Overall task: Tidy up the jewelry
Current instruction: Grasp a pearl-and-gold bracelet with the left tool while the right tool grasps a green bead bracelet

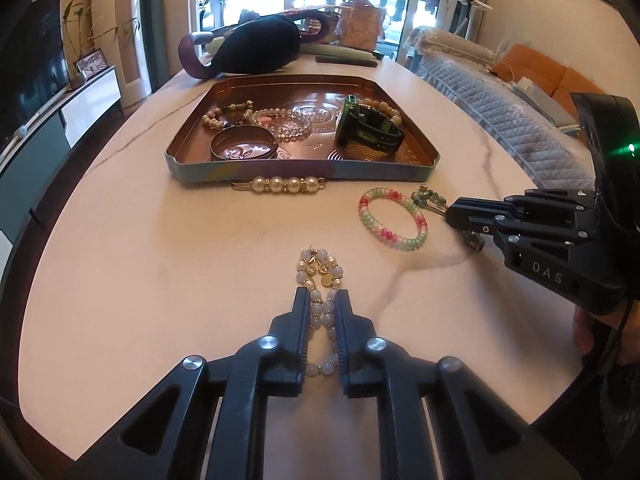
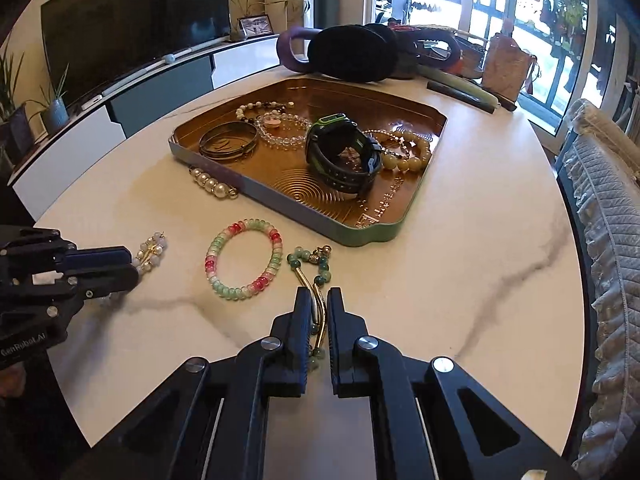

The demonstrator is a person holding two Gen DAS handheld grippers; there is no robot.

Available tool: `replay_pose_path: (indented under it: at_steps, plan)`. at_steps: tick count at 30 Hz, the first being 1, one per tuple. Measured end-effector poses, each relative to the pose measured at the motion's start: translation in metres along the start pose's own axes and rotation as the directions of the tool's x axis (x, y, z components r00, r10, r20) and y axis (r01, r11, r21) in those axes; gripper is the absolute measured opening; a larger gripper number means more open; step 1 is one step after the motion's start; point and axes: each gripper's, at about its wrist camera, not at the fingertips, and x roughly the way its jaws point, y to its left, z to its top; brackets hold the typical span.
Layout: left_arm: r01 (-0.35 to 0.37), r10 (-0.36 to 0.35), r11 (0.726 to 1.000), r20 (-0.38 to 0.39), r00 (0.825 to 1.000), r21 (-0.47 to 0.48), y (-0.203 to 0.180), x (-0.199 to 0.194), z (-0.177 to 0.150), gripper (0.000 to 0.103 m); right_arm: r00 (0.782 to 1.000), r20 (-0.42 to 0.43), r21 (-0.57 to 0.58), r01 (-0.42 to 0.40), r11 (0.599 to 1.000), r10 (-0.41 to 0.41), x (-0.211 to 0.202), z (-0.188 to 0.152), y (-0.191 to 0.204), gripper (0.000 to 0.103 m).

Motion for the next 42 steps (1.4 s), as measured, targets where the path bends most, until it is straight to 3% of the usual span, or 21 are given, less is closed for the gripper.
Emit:
replay_pose_path:
  at_steps: [4, 8, 17, 20, 24, 30, 35, 42]
  plan:
    - [0.048, -0.049, 0.998, -0.009, 0.999, -0.043, 0.000, -0.003, 0.000, 0.009, 1.000, 0.024, 0.097, -0.022, 0.995, 0.019, -0.006, -0.003, -0.019, 0.006]
    - [0.045, -0.045, 0.998, -0.001, 0.999, -0.038, -0.005, -0.012, 0.000, 0.003, 0.998, 0.034, 0.154, -0.051, 0.987, 0.046, -0.012, -0.011, -0.030, 0.006]
    - [0.062, -0.061, 0.998, 0.023, 0.998, -0.027, -0.012, -0.026, 0.004, 0.000, 0.993, 0.093, 0.154, -0.081, 0.985, 0.067, -0.036, -0.004, -0.029, 0.000]
    - [0.064, -0.063, 0.998, 0.039, 0.997, -0.010, -0.015, -0.034, 0.007, 0.000, 0.993, 0.114, 0.128, -0.057, 0.990, 0.042, -0.044, -0.001, -0.025, 0.000]
    - [0.043, -0.043, 0.999, 0.025, 0.999, -0.014, -0.014, -0.034, 0.006, 0.000, 0.991, 0.109, 0.122, -0.094, 0.988, 0.081, -0.041, -0.002, -0.023, 0.000]
    - [0.015, -0.016, 0.997, -0.014, 1.000, -0.075, -0.001, -0.024, -0.006, 0.006, 0.991, 0.081, 0.101, -0.119, 0.988, 0.111, -0.035, -0.010, -0.017, 0.009]
    - [0.001, -0.004, 0.994, -0.032, 0.999, -0.108, 0.009, -0.012, -0.009, 0.013, 0.994, 0.050, 0.085, -0.103, 0.991, 0.099, -0.026, -0.011, -0.015, 0.024]
    - [-0.007, 0.007, 0.999, 0.004, 1.000, -0.033, -0.001, -0.005, -0.004, 0.010, 0.999, -0.002, -0.011, -0.041, 0.999, 0.041, -0.010, -0.012, -0.005, 0.023]
